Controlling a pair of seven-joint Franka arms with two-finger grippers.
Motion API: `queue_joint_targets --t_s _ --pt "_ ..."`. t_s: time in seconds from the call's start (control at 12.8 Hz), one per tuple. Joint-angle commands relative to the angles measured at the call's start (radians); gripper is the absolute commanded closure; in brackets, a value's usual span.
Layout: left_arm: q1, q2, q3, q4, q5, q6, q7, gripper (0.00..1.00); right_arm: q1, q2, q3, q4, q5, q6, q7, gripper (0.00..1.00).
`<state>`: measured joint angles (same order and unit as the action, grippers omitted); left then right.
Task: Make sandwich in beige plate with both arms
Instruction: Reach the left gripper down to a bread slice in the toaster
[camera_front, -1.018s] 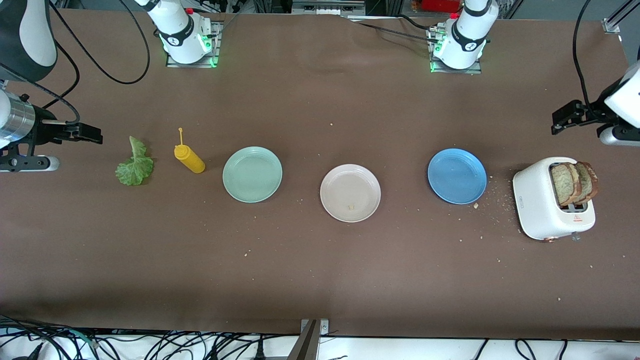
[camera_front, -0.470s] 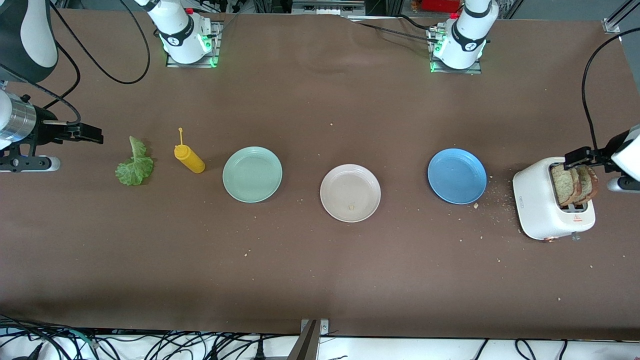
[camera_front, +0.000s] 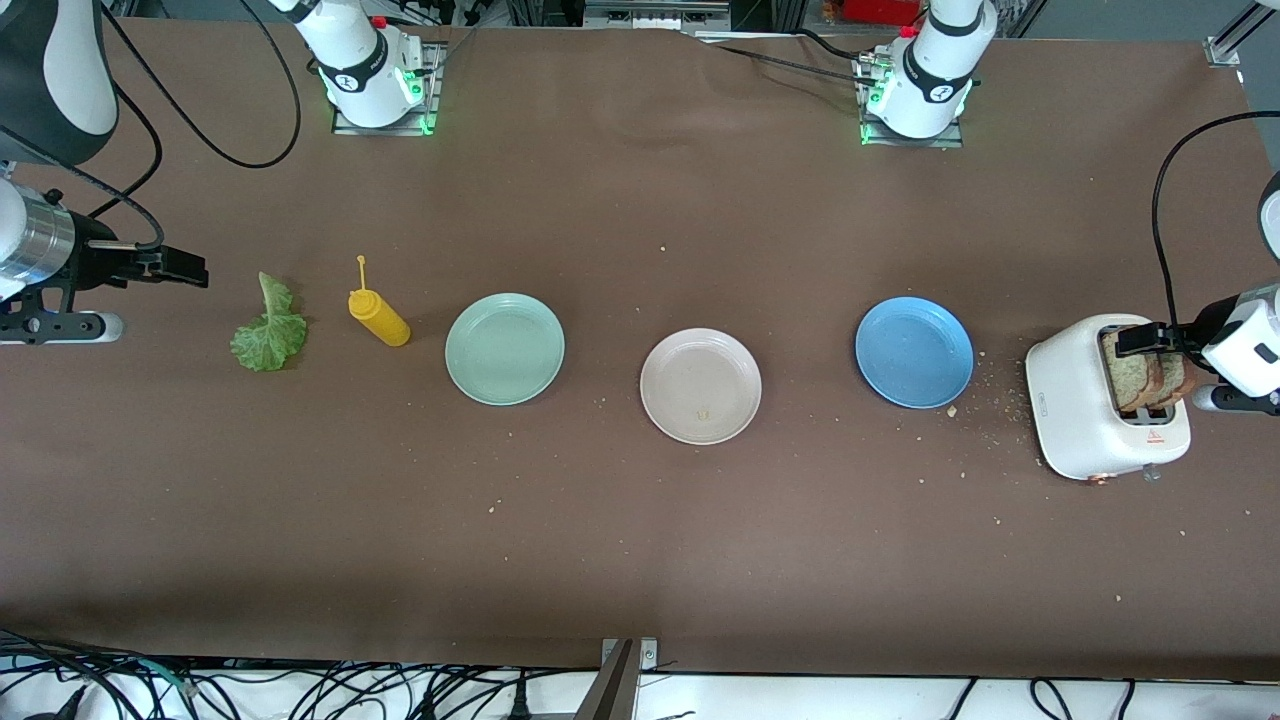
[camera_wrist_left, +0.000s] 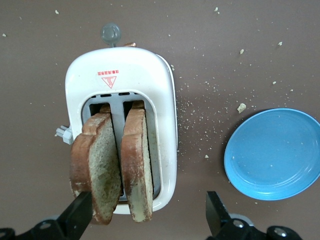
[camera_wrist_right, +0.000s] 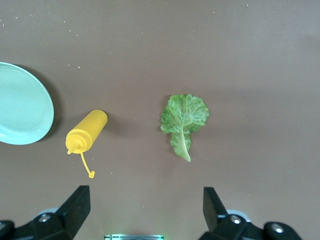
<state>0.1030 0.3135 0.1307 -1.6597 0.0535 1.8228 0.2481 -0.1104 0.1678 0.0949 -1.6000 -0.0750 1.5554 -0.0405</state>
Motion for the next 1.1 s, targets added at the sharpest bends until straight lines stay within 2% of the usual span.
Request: queue_joint_targets --t_s 0.0,0.78,0.94,1.02 --pt "0.009 0.012 -0.008 0.014 -0.026 0.004 0.030 0.00 -0.002 -0.010 0.006 -0.011 -0.002 -0.009 0.013 0.00" --pt "0.007 0.064 -0.010 0.017 -0.041 0.010 0.030 0.01 -0.002 -0.008 0.006 -0.011 -0.002 -0.008 0.013 0.00" --pt "0.007 0.076 -0.010 0.017 -0.026 0.010 0.030 0.04 -0.002 -0.008 0.006 -0.011 -0.002 -0.008 0.011 0.00" --pt "0.009 0.076 -0.010 0.015 -0.011 0.010 0.030 0.09 -0.002 -0.008 0.006 -0.011 -0.002 -0.008 0.011 0.00"
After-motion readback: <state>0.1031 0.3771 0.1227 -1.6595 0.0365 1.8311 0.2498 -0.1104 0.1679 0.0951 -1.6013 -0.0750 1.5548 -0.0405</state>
